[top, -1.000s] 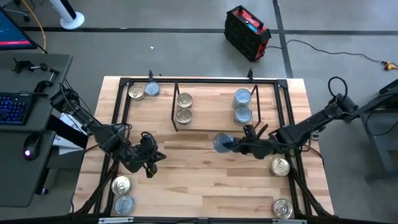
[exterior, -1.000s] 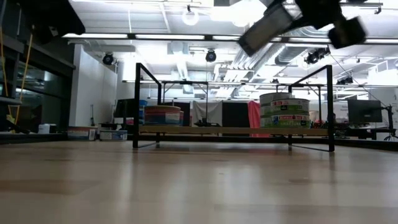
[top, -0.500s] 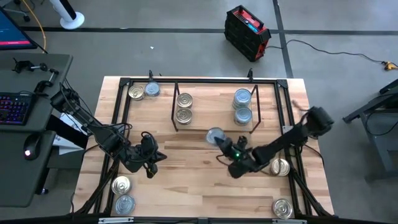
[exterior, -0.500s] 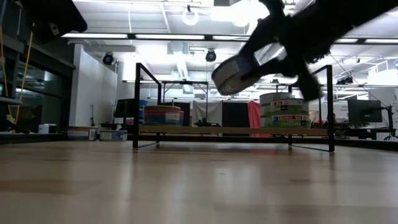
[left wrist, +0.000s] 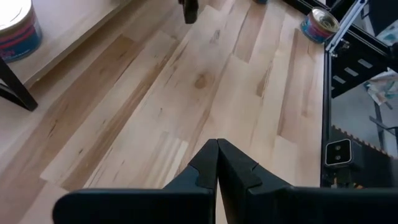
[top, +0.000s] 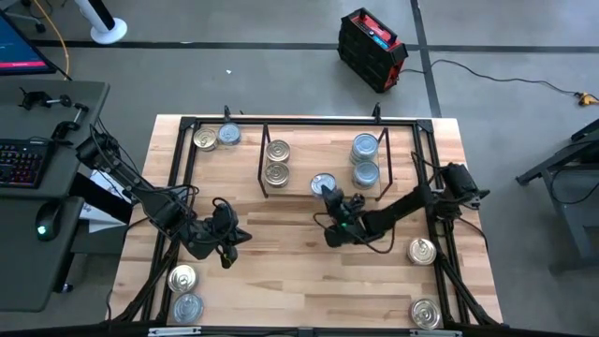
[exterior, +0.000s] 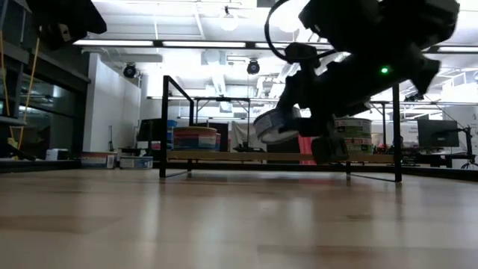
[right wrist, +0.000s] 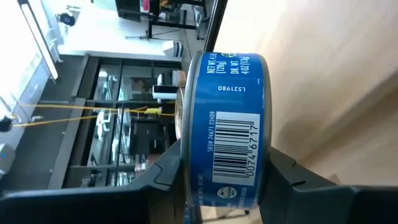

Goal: Stack canned seafood by type on shelf
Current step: Put the blue tuna can on the shelf

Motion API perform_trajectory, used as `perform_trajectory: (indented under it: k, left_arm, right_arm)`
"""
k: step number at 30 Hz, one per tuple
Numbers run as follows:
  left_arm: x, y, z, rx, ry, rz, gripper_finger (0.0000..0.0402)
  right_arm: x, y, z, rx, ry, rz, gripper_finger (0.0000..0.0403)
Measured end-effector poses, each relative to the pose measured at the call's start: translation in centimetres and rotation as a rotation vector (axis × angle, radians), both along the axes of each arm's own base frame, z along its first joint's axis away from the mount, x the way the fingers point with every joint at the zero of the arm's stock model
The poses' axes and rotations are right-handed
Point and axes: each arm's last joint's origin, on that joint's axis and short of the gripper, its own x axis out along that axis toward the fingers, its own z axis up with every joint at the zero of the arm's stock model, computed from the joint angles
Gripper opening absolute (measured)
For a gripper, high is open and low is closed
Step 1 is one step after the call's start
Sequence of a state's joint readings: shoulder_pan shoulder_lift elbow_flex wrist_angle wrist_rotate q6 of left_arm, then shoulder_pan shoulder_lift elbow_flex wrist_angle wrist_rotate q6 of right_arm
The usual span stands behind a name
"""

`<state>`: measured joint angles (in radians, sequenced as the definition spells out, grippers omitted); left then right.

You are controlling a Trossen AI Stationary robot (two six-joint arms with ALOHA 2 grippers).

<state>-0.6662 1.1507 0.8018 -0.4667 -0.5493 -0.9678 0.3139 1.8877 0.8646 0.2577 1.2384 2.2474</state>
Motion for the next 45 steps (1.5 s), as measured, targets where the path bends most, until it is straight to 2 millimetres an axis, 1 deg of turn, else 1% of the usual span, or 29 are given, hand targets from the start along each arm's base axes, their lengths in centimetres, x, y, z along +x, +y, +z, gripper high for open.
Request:
perform_trajectory:
  k: [2, 7, 9, 12, 14, 17, 20, 24, 28, 31, 36, 40, 42, 45]
  left_arm:
    - [0.0, 0.0, 0.0, -0.006, 0.0, 0.004, 0.0001]
    - [0.0, 0.0, 0.0, -0.004, 0.002, 0.004, 0.0001]
    - [0.0, 0.0, 0.0, -0.004, 0.002, 0.004, 0.0001]
    - [0.0, 0.0, 0.0, -0.004, 0.002, 0.004, 0.0001]
    - [0.0, 0.0, 0.0, -0.002, 0.004, 0.003, 0.0001]
    - [0.0, 0.0, -0.1, 0.001, 0.007, 0.002, 0.0001]
    - [0.0, 0.0, -0.1, 0.007, 0.007, -0.002, 0.0001]
    - [-0.1, 0.0, -0.1, 0.009, 0.01, -0.003, 0.0001]
    - [-0.1, 0.1, -0.1, 0.021, 0.013, -0.01, 0.0001]
    - [-0.1, 0.1, -0.1, 0.032, 0.014, -0.017, 0.0001]
    - [-0.1, 0.1, -0.1, 0.029, 0.013, -0.013, 0.0001]
    - [-0.1, 0.1, -0.1, 0.026, 0.009, -0.012, 0.0001]
    - [-0.1, 0.1, -0.1, 0.026, 0.009, -0.012, 0.0001]
    - [-0.1, 0.1, -0.1, 0.026, 0.009, -0.012, 0.0001]
  right_arm:
    - [0.3, -0.8, 0.0, 0.023, 0.002, -0.005, 0.0112]
    - [0.7, -2.6, -0.3, 0.114, 0.06, 0.046, 0.0114]
    - [0.8, -2.8, -0.3, 0.122, 0.066, 0.046, 0.0138]
    - [0.5, -2.8, -0.8, 0.137, 0.102, 0.062, 0.0189]
    - [0.6, -2.8, -0.4, 0.159, 0.095, 0.087, 0.0217]
    - [0.4, -2.6, -0.3, 0.175, 0.114, 0.109, 0.0237]
    - [0.1, -2.5, 0.1, 0.185, 0.137, 0.119, 0.0241]
    - [-0.6, -2.6, 1.1, 0.214, 0.177, 0.14, 0.0242]
    - [-1.2, -3.1, 2.0, 0.3, 0.231, 0.191, 0.0237]
    - [-1.4, -3.2, 2.3, 0.316, 0.24, 0.201, 0.0236]
    - [-1.4, -3.5, 2.4, 0.319, 0.216, 0.175, 0.0236]
    - [-1.1, -4.5, 2.6, 0.324, 0.188, 0.146, 0.0236]
    - [-0.9, -4.8, 2.7, 0.317, 0.187, 0.158, 0.0236]
    - [-0.8, -4.7, 2.8, 0.312, 0.185, 0.175, 0.0236]
